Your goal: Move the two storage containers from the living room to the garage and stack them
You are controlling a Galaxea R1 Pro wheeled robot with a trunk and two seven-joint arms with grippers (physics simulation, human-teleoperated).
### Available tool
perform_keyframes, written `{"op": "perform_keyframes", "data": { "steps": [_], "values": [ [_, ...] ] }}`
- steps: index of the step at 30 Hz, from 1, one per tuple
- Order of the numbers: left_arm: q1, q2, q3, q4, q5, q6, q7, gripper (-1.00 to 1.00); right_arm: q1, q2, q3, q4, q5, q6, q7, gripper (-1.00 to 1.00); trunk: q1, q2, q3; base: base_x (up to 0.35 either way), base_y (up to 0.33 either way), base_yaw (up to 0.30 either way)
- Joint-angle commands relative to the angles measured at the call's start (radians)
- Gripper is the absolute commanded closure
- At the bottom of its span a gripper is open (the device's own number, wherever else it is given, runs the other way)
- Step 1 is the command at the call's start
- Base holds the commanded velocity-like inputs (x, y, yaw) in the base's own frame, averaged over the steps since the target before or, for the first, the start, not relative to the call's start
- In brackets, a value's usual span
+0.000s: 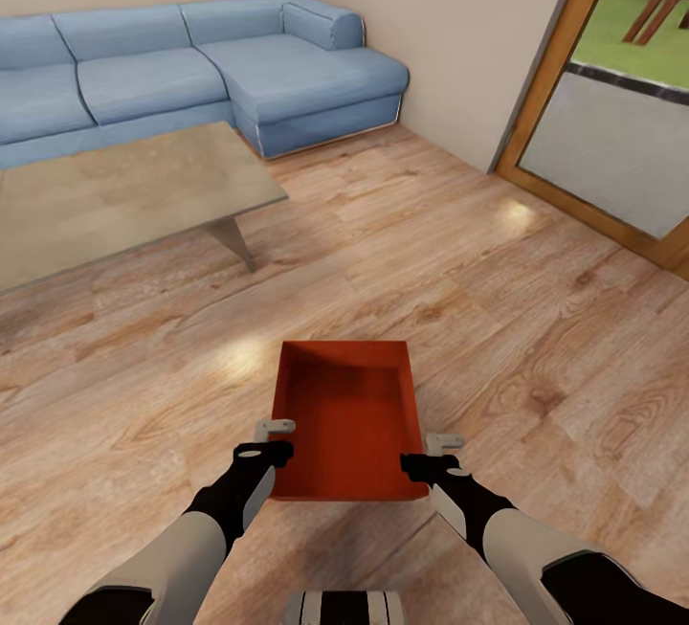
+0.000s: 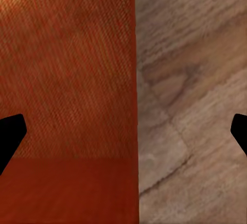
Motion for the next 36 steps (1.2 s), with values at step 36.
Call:
{"op": "perform_keyframes", "data": {
  "steps": [36],
  "values": [
    [0.000,0.000,0.001,-0.002,0.000,0.006,0.010,-1.00,-0.001,-0.002,0.008,0.000,-0.011,-0.023,-0.004,-1.00,0.096,-0.175,-0.079,0.000,0.000,0.000]
  ]
}}
